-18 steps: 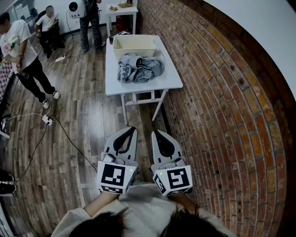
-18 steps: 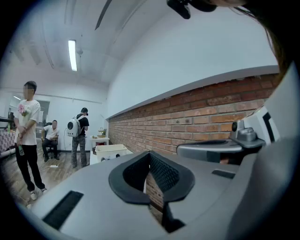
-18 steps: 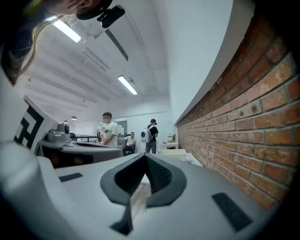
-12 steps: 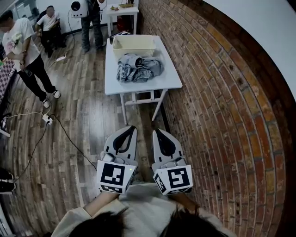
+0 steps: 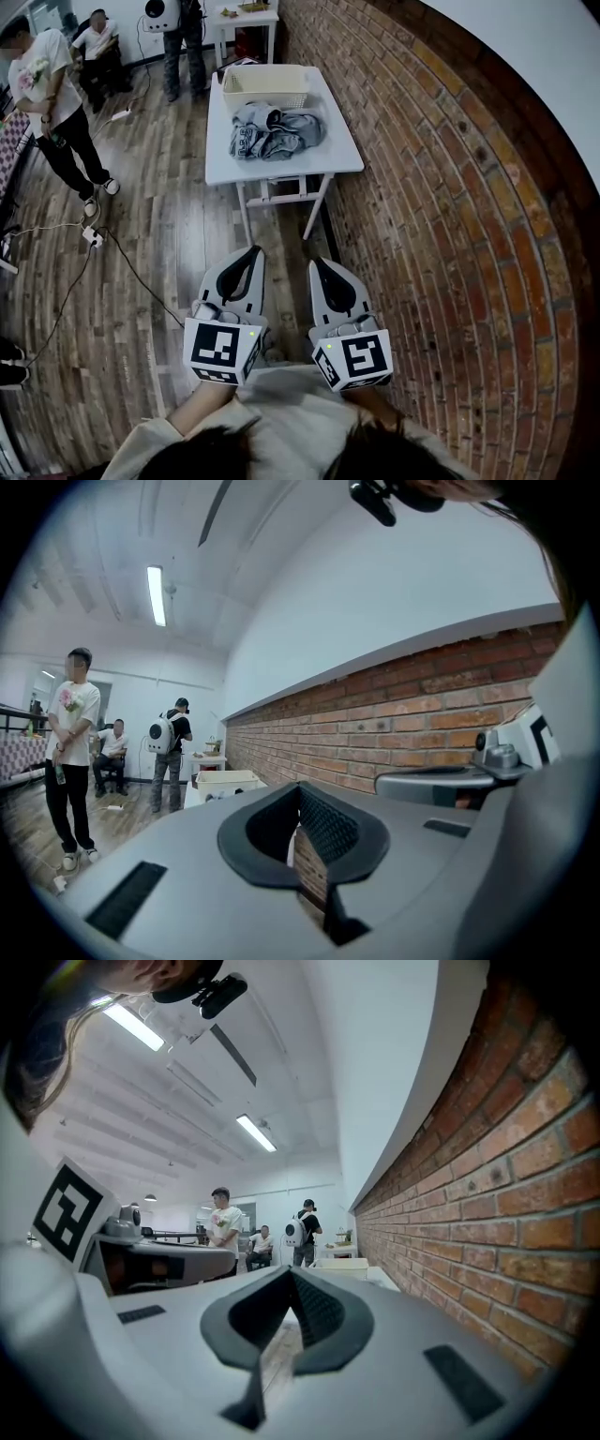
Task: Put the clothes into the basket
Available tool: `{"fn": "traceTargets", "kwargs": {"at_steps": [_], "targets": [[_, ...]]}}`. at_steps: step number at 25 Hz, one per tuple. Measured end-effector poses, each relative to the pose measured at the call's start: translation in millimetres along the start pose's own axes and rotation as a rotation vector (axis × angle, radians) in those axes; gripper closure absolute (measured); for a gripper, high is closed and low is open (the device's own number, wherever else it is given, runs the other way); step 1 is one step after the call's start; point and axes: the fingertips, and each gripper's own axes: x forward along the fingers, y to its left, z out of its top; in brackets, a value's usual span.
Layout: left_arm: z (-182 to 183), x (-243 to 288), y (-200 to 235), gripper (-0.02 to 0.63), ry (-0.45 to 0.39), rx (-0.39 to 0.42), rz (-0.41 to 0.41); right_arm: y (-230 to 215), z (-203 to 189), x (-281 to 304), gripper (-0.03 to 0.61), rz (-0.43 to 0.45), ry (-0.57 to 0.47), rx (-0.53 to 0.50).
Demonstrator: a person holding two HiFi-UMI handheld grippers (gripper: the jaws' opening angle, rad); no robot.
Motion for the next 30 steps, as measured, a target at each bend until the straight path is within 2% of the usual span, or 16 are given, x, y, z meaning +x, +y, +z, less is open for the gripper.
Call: {"fn": "traceTargets", "kwargs": {"at_steps": [4, 11, 22, 30], "targets": [[-2.4, -1.6, 10.3, 0.607, 0.004, -0.016, 0.037, -10.1, -3.1, -1.0, 0.574, -0.018, 0.009, 0.017], [-0.4, 3.7, 25.5, 0.607, 0.006, -0.015, 0.075, -15.6, -2.6, 13.2, 0.574, 0.001, 0.008, 0.021], [3.7, 50.9, 42.7, 0.607, -0.018, -0.004, 0.032, -34.7, 0.1, 48.2, 0.574, -0.023, -0.008, -0.006], [-0.5, 107.9, 79.4, 0.607, 0.002, -0.016, 0.008, -59.7, -3.6, 111.2, 0.574, -0.052, 0.006, 0.01]]}}
